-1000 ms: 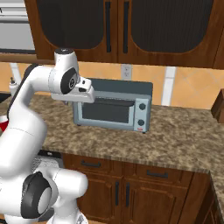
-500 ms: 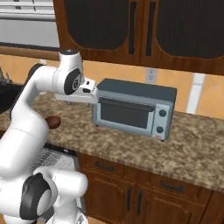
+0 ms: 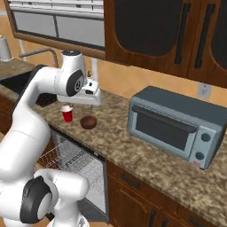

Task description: Pick up the cup and bowl from the counter, place them in the dishwasher, and close the dishwasher door.

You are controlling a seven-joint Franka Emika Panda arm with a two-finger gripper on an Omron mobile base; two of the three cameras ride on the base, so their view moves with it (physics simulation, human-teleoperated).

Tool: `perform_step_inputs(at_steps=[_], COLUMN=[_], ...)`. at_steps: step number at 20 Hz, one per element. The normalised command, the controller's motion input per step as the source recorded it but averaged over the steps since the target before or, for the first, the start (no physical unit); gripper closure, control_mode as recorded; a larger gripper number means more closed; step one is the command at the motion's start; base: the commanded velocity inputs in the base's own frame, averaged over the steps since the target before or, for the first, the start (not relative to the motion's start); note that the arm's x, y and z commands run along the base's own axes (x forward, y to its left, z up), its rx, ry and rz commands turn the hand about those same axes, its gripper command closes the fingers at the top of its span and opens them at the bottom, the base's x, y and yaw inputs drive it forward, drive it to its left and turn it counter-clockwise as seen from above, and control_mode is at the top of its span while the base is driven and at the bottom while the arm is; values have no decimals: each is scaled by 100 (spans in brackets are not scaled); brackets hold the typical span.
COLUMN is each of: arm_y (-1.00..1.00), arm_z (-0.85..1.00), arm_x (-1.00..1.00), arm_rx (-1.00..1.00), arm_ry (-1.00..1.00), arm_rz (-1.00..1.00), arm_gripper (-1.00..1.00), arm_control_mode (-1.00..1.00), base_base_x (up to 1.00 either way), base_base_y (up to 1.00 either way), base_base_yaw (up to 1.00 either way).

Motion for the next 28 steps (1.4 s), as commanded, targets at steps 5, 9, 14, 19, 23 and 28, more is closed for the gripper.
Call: perform_step_inputs(at_steps=[5, 9, 14, 19, 23, 28], arm_y=[0, 0, 0, 0, 0, 0], arm_z=[0, 0, 0, 0, 0, 0], arm_x=[0, 0, 0, 0, 0, 0], arm_rx=[0, 0, 0, 0, 0, 0], arm_ry=[0, 0, 0, 0, 0, 0], arm_rz=[0, 0, 0, 0, 0, 0], arm_gripper=[-100, -100, -100, -100, -100, -100], arm_control_mode=[100, 100, 100, 100, 100, 100], base_base_x=[-20, -17, -16, -1, 8, 4], base_base_y=[-25, -41, -52, -45, -39, -42], base_base_yaw=[52, 46, 40, 35, 29, 25])
